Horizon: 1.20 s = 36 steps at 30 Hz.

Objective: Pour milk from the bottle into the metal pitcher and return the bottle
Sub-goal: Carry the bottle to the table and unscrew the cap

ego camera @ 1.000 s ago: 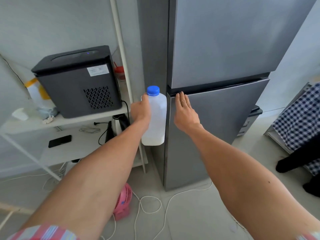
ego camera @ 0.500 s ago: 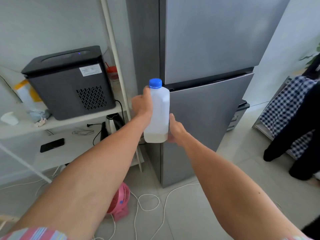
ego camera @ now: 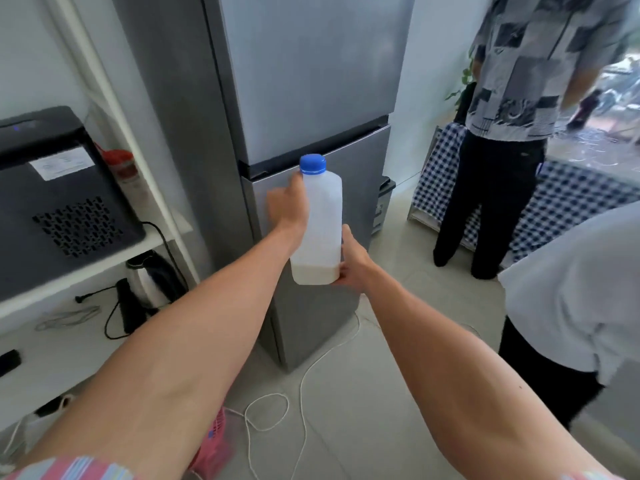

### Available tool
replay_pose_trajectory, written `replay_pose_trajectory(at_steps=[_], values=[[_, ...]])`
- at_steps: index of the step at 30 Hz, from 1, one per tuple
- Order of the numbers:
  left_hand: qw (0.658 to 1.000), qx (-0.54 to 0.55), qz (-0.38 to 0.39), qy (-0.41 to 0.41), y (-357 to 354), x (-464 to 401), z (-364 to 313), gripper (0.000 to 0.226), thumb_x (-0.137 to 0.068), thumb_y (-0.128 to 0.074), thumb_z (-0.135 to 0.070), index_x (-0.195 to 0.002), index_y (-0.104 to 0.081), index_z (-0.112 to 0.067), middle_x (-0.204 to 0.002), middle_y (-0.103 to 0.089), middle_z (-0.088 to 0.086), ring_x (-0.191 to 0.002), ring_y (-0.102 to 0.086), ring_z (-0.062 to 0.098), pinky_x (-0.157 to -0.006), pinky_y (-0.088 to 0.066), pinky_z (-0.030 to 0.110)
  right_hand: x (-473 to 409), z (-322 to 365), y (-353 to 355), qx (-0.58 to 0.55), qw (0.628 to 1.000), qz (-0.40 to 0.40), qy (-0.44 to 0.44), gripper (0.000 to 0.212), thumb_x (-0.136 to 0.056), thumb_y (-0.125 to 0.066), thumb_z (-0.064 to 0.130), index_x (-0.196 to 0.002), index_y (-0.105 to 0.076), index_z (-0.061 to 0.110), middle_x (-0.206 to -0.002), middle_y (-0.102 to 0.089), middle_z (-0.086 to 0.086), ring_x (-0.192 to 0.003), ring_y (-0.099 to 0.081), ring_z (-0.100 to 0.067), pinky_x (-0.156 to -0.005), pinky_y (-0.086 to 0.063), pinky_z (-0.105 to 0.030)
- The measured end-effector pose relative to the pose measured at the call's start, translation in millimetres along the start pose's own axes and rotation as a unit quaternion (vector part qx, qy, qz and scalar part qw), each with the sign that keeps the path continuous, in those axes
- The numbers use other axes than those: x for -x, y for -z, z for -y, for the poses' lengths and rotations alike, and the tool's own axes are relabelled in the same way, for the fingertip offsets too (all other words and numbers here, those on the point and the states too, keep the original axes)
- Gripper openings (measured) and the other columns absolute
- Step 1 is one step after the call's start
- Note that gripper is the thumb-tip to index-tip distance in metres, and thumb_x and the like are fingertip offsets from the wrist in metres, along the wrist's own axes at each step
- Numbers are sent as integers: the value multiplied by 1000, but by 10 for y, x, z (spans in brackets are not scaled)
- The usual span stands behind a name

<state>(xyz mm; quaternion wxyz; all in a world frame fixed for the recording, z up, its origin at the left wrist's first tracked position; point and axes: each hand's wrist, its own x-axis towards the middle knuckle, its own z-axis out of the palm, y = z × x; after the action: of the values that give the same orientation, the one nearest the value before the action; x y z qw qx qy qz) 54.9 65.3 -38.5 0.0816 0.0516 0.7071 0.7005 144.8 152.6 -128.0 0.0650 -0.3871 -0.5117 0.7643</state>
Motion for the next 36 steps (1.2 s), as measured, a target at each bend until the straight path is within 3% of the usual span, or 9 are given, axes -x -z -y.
replay_pose_trajectory(at_steps=[4,10,13,20,23,25,27,31,36], values=[[998,4,66,-17,-421,312,54,51,-83,-56,-56,-55,-42,-15,-60,-47,6,-58,-45,21,-57,-37,35,248,-81,483,-22,997,-78,10,62,-88,-46,71,-112,-68,18,-101,-75,-9,-80,-75,-30,-57,-62,-44],[982,6,185,-45,-1019,952,89,50,-93,-57,-49,-59,-46,-13,-58,-49,5,-57,-45,20,-57,-38,34,727,-218,1263,-47,982,-178,35,68,-89,-40,75,-117,-67,19,-104,-75,-9,-89,-73,-32,-76,-63,-49],[967,3,249,-53,-1266,1389,37,50,-91,-55,-48,-58,-46,-12,-62,-51,8,-64,-48,22,-62,-40,38,1066,-318,1658,-63,972,-223,47,73,-92,-36,78,-121,-66,18,-107,-74,-10,-91,-72,-31,-68,-62,-43],[925,21,377,-41,-1608,2710,-96,49,-85,-54,-47,-54,-44,-11,-63,-50,12,-65,-49,25,-64,-38,41,2179,-728,2445,-128,939,-307,90,60,-89,-42,78,-111,-67,28,-96,-78,-3,-90,-73,-29,-71,-61,-43],[901,25,433,-23,-1666,3374,-108,46,-76,-52,-51,-52,-41,-14,-65,-48,13,-66,-46,25,-63,-35,41,2753,-1003,2787,-158,910,-369,102,67,-88,-46,77,-118,-65,19,-92,-79,-1,-83,-75,-27,-62,-62,-41],[886,18,463,-11,-1673,3812,-75,47,-77,-53,-52,-52,-44,-13,-65,-50,13,-66,-48,25,-63,-36,41,3129,-1211,2988,-176,890,-411,93,73,-92,-43,75,-128,-59,13,-110,-73,-9,-94,-72,-33,-69,-63,-47],[871,7,491,-11,-1658,4260,-43,49,-81,-53,-51,-54,-51,-11,-65,-55,14,-65,-52,28,-64,-39,42,3528,-1444,3127,-195,871,-443,89,73,-94,-42,74,-128,-60,12,-111,-71,-12,-94,-71,-34,-75,-63,-52],[829,-10,559,-24,-1636,5177,40,55,-96,-49,-46,-75,-68,1,-79,-68,26,-74,-60,46,-69,-50,50,4344,-1930,3311,-235,825,-503,107,69,-97,-40,71,-124,-63,13,-110,-72,-13,-89,-73,-31,-59,-64,-45],[761,-4,649,-9,-1487,6295,172,50,-98,-55,-45,-58,-55,-14,-61,-55,7,-57,-50,23,-60,-41,37,5312,-2554,3441,-269,759,-583,109,60,-94,-43,73,-98,-71,20,-84,-76,-7,-73,-74,-26,-63,-65,-45]])
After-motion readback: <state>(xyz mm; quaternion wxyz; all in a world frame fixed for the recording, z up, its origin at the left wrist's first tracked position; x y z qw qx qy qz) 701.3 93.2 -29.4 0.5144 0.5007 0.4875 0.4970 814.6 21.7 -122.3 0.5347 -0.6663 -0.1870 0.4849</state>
